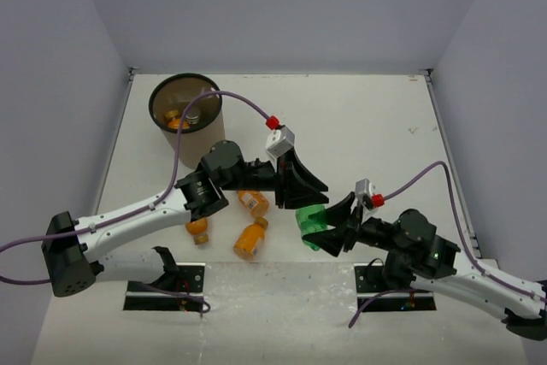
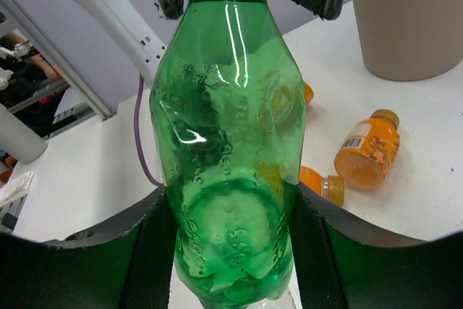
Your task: Put the plastic bottles in the bin
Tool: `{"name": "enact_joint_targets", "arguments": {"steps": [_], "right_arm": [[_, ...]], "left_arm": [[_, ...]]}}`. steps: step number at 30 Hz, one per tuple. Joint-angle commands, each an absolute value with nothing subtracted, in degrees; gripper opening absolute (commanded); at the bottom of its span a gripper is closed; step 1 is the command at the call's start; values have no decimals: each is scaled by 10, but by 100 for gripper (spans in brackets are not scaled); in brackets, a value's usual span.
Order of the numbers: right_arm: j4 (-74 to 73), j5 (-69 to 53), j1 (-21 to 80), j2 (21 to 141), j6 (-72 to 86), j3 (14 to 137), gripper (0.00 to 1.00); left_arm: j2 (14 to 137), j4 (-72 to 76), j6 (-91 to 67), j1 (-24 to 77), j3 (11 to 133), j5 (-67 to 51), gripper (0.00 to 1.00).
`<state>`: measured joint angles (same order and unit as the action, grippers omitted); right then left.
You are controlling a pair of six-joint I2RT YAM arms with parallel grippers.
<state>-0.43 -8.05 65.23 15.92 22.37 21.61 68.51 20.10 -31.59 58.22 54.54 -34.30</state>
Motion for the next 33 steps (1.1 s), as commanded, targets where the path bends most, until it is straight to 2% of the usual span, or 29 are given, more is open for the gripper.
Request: {"name": "enact_joint_targets", "arguments": {"steps": [1, 3, 4, 5, 6, 7, 12, 16, 17, 19, 20, 23, 27, 32, 33], "right_arm": [[20, -52, 653, 138, 214, 225, 10], [19, -42, 652, 131, 217, 221, 11], [19, -36, 653, 124, 221, 220, 18], [15, -25, 653, 120, 226, 219, 34], [11, -10, 652, 118, 230, 217, 56], [2, 31, 653, 115, 241, 216, 98], [-115, 196, 652, 129, 277, 247, 99], [-157, 231, 653, 161, 293, 266, 99], [-163, 241, 652, 170, 299, 269, 99], [-177, 259, 652, 178, 315, 275, 99], [-180, 264, 652, 183, 320, 276, 99], [-180, 256, 653, 203, 329, 279, 99], [-162, 236, 652, 242, 355, 283, 99], [-189, 187, 653, 354, 393, 347, 99], [-189, 179, 652, 392, 396, 353, 99]], "left_arm": [[683, 214, -315, 591, 570, -344, 0], [681, 195, -309, 591, 571, -336, 0], [679, 192, -307, 591, 573, -332, 0], [678, 179, -302, 591, 576, -324, 0], [675, 164, -296, 591, 582, -299, 0], [670, 145, -288, 590, 599, -278, 0], [670, -83, -253, 544, 717, -66, 0], [665, -147, -239, 470, 782, -6, 0], [670, -177, -230, 464, 807, 106, 0], [691, -247, -199, 458, 894, 244, 0], [699, -257, -185, 456, 917, 375, 0], [729, -223, -118, 404, 970, 496, 0], [792, -133, -70, 302, 969, 510, 0], [856, -163, -104, 259, 989, 512, 0], [857, -162, -111, 254, 984, 505, 6]]}}
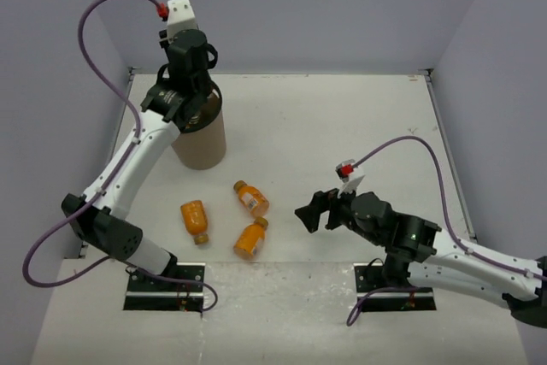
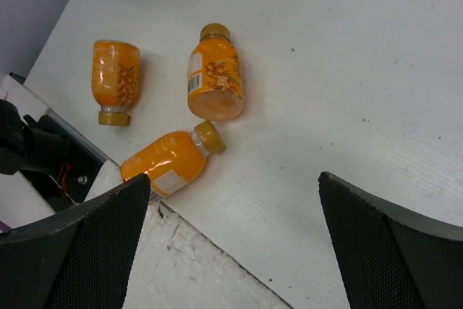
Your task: Put the plastic bottles in the bin
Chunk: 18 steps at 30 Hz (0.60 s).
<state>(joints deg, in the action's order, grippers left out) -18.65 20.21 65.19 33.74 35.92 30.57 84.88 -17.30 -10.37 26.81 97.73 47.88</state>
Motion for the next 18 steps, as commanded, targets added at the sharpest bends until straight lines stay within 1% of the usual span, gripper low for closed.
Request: {"name": "enact_joint_targets", "arguments": {"steps": [1, 2, 3, 4, 6, 8, 11, 12, 14, 15, 16, 17, 18], "right_arm": [[-185, 165, 652, 410, 395, 359, 99], [-187, 145, 652, 428, 392, 373, 99], [-192, 138, 652, 468, 390, 381, 99], [-197, 129, 652, 489, 387, 391, 99], [-211, 111, 653, 554, 364, 419, 99], [-210, 101, 653, 594, 330, 447, 93], [-216, 99, 654, 677, 280, 502, 90], [-224, 108, 653, 727, 269, 521, 90], [-238, 119, 652, 780, 237, 578, 91], [-241, 118, 650, 807, 226, 594, 92], [-252, 111, 649, 858, 207, 630, 93], [-257, 106, 645, 884, 199, 648, 93], [-271, 108, 642, 935, 188, 680, 93]], "left_arm": [[858, -160, -115, 249, 977, 498, 28], [862, -163, -122, 241, 967, 493, 62], [865, -172, -127, 238, 967, 490, 83], [867, -182, -132, 237, 969, 489, 100], [868, -206, -147, 236, 973, 484, 100], [852, -226, -159, 236, 973, 475, 100], [812, -278, -194, 237, 972, 434, 100], [783, -290, -202, 237, 956, 390, 100], [747, -301, -219, 237, 920, 312, 100], [710, -301, -221, 238, 879, 295, 100], [690, -303, -229, 238, 858, 280, 100], [671, -302, -230, 238, 835, 256, 100], [632, -302, -229, 237, 796, 249, 100]]}}
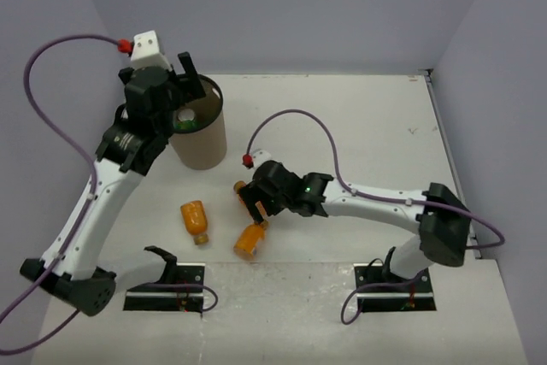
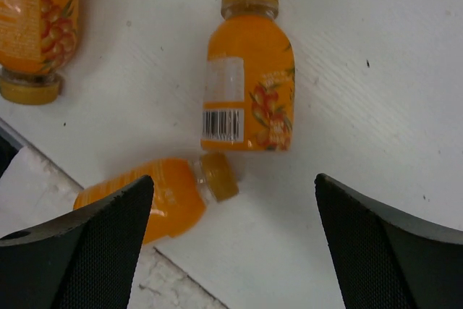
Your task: Put the plastic bottles in the bin
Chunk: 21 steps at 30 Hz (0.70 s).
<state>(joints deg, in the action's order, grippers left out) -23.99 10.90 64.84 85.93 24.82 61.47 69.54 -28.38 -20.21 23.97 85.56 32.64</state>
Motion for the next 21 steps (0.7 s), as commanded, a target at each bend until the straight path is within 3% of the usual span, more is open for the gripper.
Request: {"name": "enact_joint_targets", "arguments": {"steps": [1, 6, 9, 11, 14, 21], "right_arm": [[-278, 112, 640, 958, 185, 694, 93], [-291, 129, 629, 1051, 170, 754, 93], [-287, 112, 619, 1095, 155, 790, 86], [-284, 102, 614, 1114, 151, 798, 67], [-260, 101, 610, 1106, 149, 788, 47], [-222, 145, 590, 1016, 179, 735, 30]], "left_arm": [[613, -302, -228, 237, 780, 239, 100], [509, -318, -217, 237, 701, 205, 100], [482, -325, -214, 238, 673, 185, 100], [474, -335, -211, 238, 664, 181, 100], [465, -336, -207, 238, 645, 171, 100], [462, -294, -223, 238, 597, 69, 100]]}}
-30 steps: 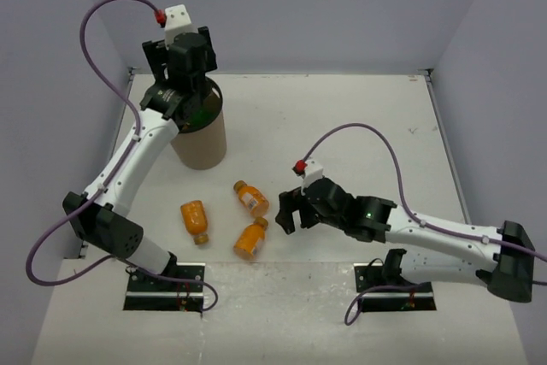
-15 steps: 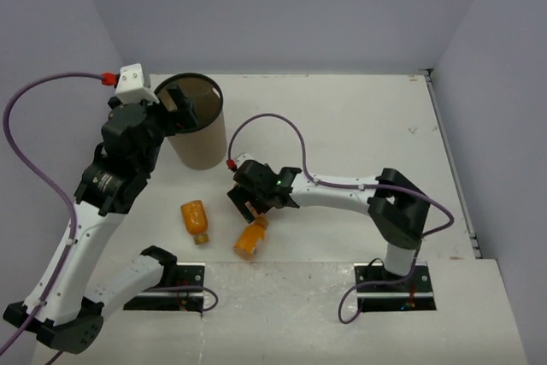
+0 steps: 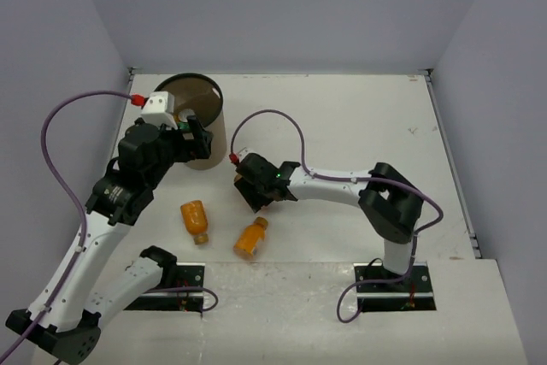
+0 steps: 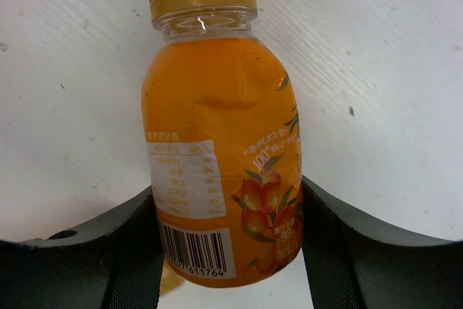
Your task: Put the plastic bottles in the bin
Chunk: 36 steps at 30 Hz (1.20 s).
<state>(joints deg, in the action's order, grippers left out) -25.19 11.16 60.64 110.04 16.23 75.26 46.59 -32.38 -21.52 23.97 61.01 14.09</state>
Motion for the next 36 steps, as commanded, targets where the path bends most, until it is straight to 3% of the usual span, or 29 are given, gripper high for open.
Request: {"name": "enact_joint_targets", "arguments": {"steps": [1, 5, 7, 8, 10, 16, 22, 24, 28, 31, 34, 36], "right_arm": [[-216, 149, 583, 993, 188, 721, 28], [-122, 77, 525, 806, 242, 586, 24], [-10, -34, 492, 665, 250, 468, 23], [65, -66, 486, 576, 252, 393, 23], [121, -86, 484, 498, 245, 332, 23], [147, -169, 484, 354, 235, 259, 22], [116, -189, 484, 302, 223, 251, 22], [113, -191, 484, 285, 222, 246, 22], [116, -201, 484, 270, 217, 243, 22], [114, -220, 484, 288, 215, 249, 22], [113, -230, 484, 307, 214, 258, 22], [114, -222, 484, 311, 212, 258, 22]], "left_arm": [[460, -285, -229, 238, 592, 19, 100], [438, -182, -264, 238, 541, -214, 100], [439, -64, -319, 238, 486, -358, 100], [442, 56, -371, 244, 464, -399, 100], [460, 149, -414, 260, 417, -443, 100], [537, 302, -396, 440, 436, -403, 100], [591, 296, -365, 469, 480, -362, 98], [603, 283, -362, 470, 489, -359, 92], [628, 293, -366, 476, 491, -364, 88], [639, 301, -368, 484, 500, -369, 68], [650, 308, -368, 497, 510, -381, 60], [659, 308, -368, 506, 519, -389, 46]]}}
